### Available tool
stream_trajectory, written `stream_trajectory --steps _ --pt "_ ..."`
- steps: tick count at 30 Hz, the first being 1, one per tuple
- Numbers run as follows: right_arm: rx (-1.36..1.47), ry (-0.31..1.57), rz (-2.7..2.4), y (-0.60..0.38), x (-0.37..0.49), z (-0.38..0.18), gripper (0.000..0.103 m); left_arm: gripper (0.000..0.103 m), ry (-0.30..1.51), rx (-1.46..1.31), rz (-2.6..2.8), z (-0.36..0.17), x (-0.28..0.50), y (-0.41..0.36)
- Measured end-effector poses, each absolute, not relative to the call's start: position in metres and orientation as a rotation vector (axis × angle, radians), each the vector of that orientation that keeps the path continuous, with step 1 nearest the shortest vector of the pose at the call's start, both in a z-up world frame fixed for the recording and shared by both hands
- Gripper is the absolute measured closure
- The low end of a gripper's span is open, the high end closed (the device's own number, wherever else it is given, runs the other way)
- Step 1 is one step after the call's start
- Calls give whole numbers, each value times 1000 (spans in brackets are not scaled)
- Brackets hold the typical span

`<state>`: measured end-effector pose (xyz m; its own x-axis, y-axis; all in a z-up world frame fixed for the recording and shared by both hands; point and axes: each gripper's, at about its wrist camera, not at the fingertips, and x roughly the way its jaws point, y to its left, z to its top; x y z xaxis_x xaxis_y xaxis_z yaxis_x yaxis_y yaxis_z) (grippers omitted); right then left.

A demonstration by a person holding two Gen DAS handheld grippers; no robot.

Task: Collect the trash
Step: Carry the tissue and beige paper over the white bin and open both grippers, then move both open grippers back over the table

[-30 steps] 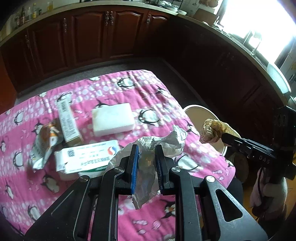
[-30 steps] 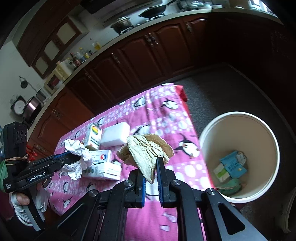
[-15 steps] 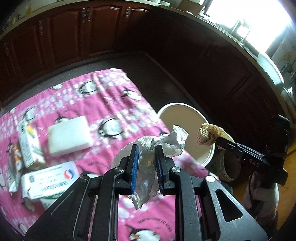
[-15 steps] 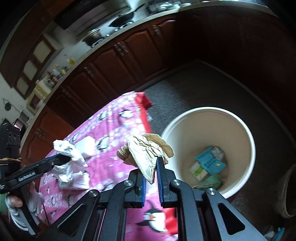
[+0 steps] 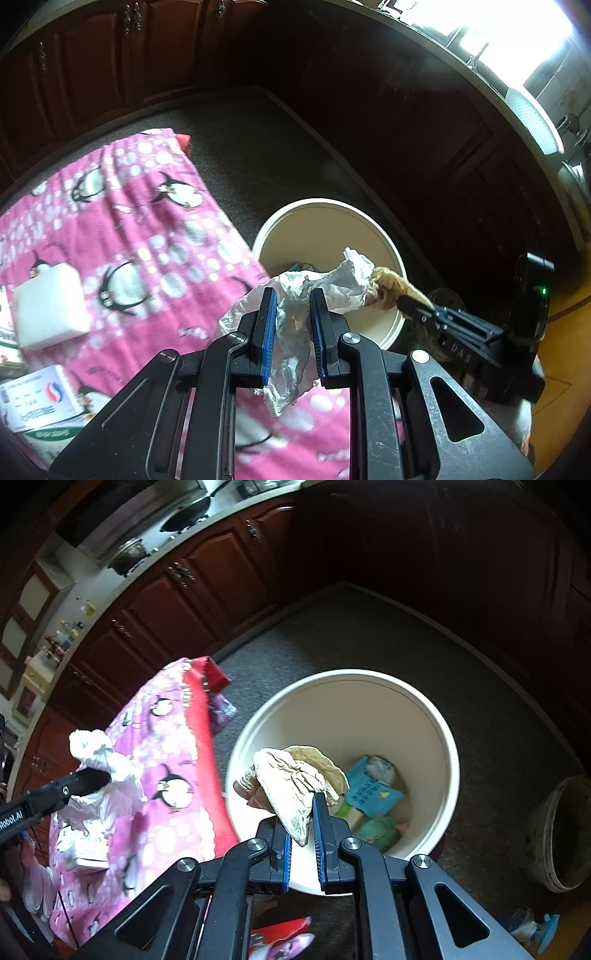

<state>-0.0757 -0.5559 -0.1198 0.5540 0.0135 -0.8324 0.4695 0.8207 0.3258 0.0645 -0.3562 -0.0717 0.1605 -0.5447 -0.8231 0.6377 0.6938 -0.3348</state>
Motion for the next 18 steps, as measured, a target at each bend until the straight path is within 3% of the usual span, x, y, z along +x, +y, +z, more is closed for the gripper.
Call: stream_trajectory --steps 10,12,14,15,16,18 --pt "566 988 -358 -573 -78 -137 94 84 1157 48 -897 -86 67 -384" --pt "558 994 -369 -573 -76 -140 92 77 1165 27 -911 -87 69 -386" --pt "557 999 -379 -574 -77 -143 84 59 1169 11 -924 -86 70 -387" --pt "559 998 -381 -574 -77 -144 74 55 1167 5 -927 -85 70 -387" --pt "563 994 -385 -574 -78 -144 71 50 1165 1 -932 -85 70 -388" --pt "568 994 -387 -575 -79 -144 71 47 1161 3 -941 -83 69 -388"
